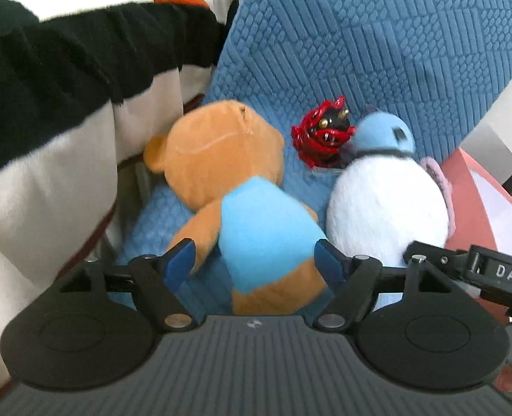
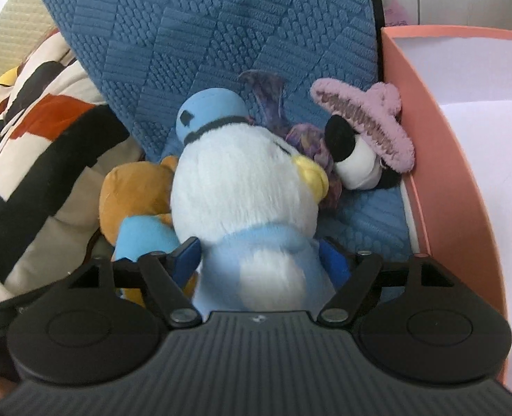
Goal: Organize objects
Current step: 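Lift the bear with the left gripper while the right lifts the duck toward the pink box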
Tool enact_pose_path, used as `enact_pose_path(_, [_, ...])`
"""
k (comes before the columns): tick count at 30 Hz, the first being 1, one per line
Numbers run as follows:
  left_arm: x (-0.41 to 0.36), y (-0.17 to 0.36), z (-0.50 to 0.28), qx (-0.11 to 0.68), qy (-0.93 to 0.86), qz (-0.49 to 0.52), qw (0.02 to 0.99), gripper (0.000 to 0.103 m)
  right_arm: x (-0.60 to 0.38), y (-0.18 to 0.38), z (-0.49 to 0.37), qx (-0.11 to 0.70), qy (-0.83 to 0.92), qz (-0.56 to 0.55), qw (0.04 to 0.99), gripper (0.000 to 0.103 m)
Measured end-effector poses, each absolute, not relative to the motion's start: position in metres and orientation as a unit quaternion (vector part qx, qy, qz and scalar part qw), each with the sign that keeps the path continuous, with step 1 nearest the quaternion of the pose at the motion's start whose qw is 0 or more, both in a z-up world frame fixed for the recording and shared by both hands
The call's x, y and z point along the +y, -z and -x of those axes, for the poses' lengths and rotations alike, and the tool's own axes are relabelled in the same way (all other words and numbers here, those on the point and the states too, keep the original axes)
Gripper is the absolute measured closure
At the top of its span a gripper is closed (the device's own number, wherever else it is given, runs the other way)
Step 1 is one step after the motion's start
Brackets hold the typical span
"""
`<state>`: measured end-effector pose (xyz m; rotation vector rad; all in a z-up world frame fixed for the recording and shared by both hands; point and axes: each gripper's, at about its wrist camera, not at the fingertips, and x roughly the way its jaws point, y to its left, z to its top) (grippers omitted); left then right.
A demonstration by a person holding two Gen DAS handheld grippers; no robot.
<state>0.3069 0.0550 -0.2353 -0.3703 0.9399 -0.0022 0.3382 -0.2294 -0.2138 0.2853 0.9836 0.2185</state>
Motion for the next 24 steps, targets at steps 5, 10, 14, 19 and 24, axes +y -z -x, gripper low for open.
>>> enact_pose_path(5, [0.060, 0.238, -0.325, 0.445, -0.007, 0.180, 0.877, 0.017, -0.224, 0.220, -0.344, 0.477, -0.118, -0.146, 0.858, 0.020])
enact_pose_path(10, [0.062, 0.248, -0.344, 0.464, -0.027, 0.171, 0.869, 0.011, -0.210, 0.226, -0.347, 0.480, -0.128, -0.139, 0.857, 0.018])
enact_pose_path(14, [0.060, 0.255, -0.355, 0.470, -0.019, 0.176, 0.865, 0.010, -0.201, 0.228, -0.349, 0.478, -0.124, -0.125, 0.861, 0.018])
enact_pose_path(19, [0.059, 0.269, -0.367, 0.487, -0.006, 0.206, 0.849, 0.010, -0.201, 0.232, -0.358, 0.481, -0.129, -0.126, 0.858, 0.017])
enact_pose_path(24, [0.056, 0.279, -0.374, 0.499, -0.013, 0.211, 0.840, 0.010, -0.200, 0.244, -0.367, 0.500, -0.138, -0.143, 0.843, 0.014])
